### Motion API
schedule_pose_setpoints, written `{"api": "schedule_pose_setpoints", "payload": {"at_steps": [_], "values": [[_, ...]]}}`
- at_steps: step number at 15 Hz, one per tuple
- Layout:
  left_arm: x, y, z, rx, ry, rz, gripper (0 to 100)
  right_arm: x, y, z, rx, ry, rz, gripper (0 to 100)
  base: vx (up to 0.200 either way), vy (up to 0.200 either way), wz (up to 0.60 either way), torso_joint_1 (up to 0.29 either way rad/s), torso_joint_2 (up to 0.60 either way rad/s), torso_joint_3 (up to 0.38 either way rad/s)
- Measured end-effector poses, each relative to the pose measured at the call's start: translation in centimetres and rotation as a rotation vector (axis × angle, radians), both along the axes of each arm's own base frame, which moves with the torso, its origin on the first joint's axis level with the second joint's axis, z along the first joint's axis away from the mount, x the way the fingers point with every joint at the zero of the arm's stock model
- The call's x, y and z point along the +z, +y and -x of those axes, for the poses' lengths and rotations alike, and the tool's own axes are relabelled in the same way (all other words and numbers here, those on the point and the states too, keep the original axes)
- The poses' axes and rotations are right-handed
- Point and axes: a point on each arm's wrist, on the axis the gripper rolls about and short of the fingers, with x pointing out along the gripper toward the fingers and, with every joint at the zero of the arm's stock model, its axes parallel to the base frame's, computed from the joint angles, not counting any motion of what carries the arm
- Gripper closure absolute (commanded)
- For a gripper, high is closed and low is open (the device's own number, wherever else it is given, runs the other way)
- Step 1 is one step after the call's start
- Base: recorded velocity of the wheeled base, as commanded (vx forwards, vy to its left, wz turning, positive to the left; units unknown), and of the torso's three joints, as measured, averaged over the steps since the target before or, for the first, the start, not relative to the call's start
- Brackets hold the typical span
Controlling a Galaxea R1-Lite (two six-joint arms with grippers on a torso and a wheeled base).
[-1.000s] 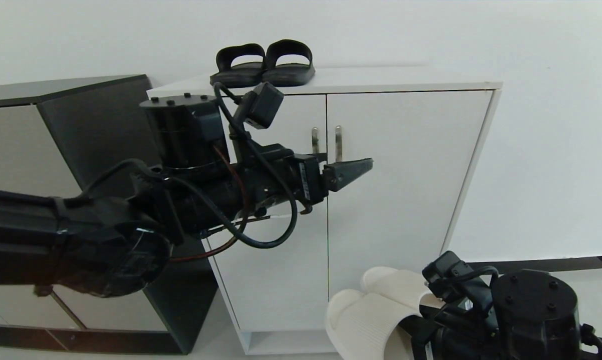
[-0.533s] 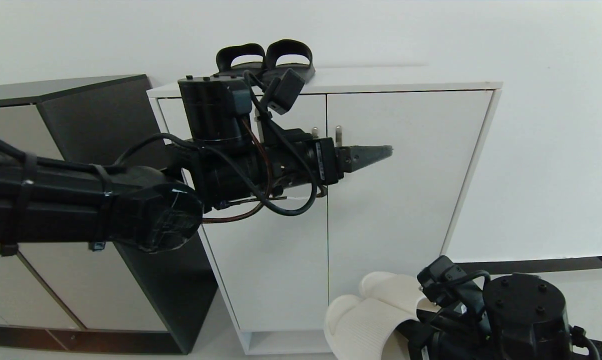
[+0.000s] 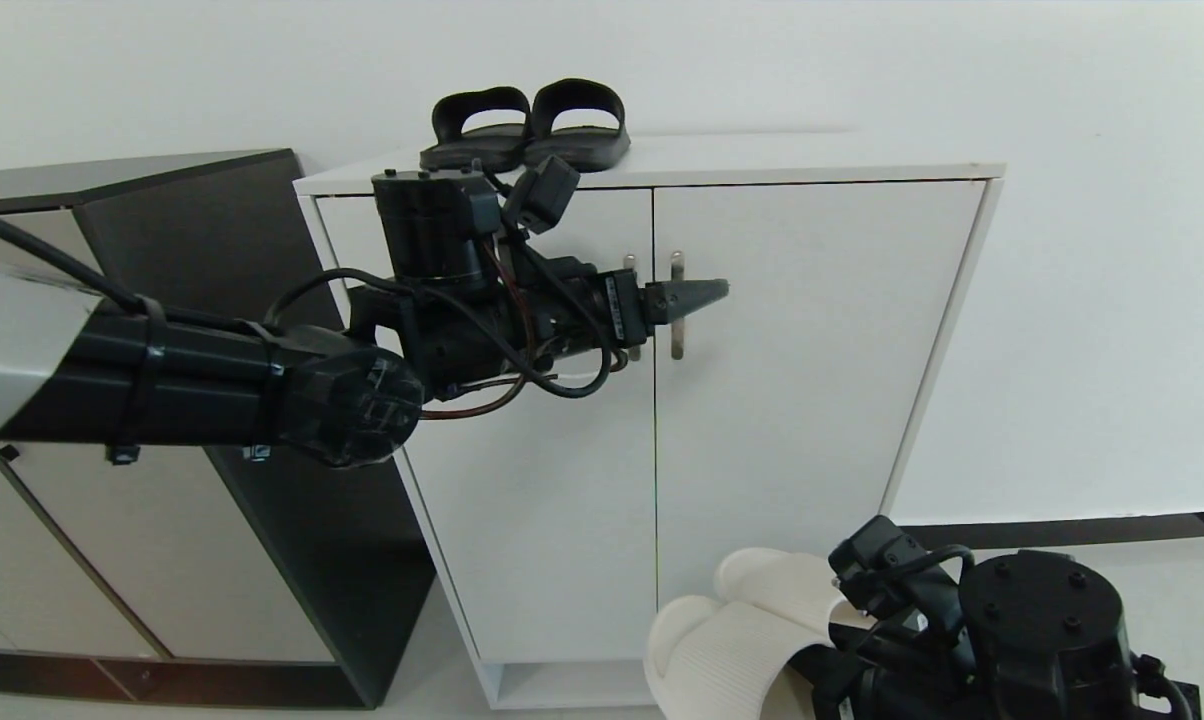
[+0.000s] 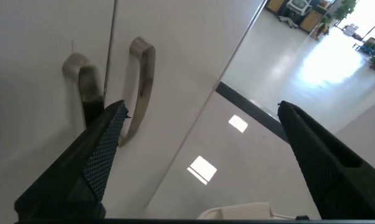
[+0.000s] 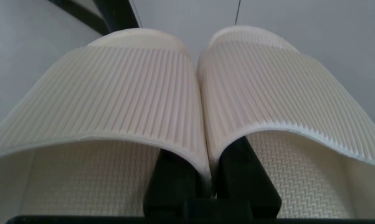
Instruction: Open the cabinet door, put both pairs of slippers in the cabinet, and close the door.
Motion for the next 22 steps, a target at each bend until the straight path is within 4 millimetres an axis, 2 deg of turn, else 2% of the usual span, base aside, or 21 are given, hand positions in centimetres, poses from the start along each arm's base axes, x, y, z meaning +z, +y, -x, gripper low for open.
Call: {"api": "schedule_pose_setpoints", "payload": {"at_steps": [8,9,14,17,20,22], "values": [[-0.4,-2.1,-1.5,-0.021,0.010,-0.003,0,0.0,0.3,0.2,0.012,-0.011,-0.008,100,0.000,0.000,0.00,0.000,0.00,0.000],[-0.5,-2.3,-1.5,-0.026,0.010,-0.003,100,-0.1,0.3,0.2,0.012,-0.011,-0.007,100,0.000,0.000,0.00,0.000,0.00,0.000],[-1.0,-2.3,-1.1,-0.031,0.033,-0.017,100,-0.3,0.3,0.7,0.034,-0.015,-0.018,100,0.000,0.000,0.00,0.000,0.00,0.000],[-0.7,-1.4,0.4,-0.040,0.039,-0.022,100,-0.5,-0.2,1.7,0.156,-0.037,-0.042,100,0.000,0.000,0.00,0.000,0.00,0.000],[0.5,-0.5,2.4,-0.047,0.023,-0.012,100,-0.7,-0.4,1.9,0.169,-0.028,-0.032,100,0.000,0.000,0.00,0.000,0.00,0.000],[1.2,-0.3,4.4,-0.073,0.017,-0.010,100,-0.8,-0.5,2.0,0.171,-0.027,-0.031,100,0.000,0.000,0.00,0.000,0.00,0.000]]}}
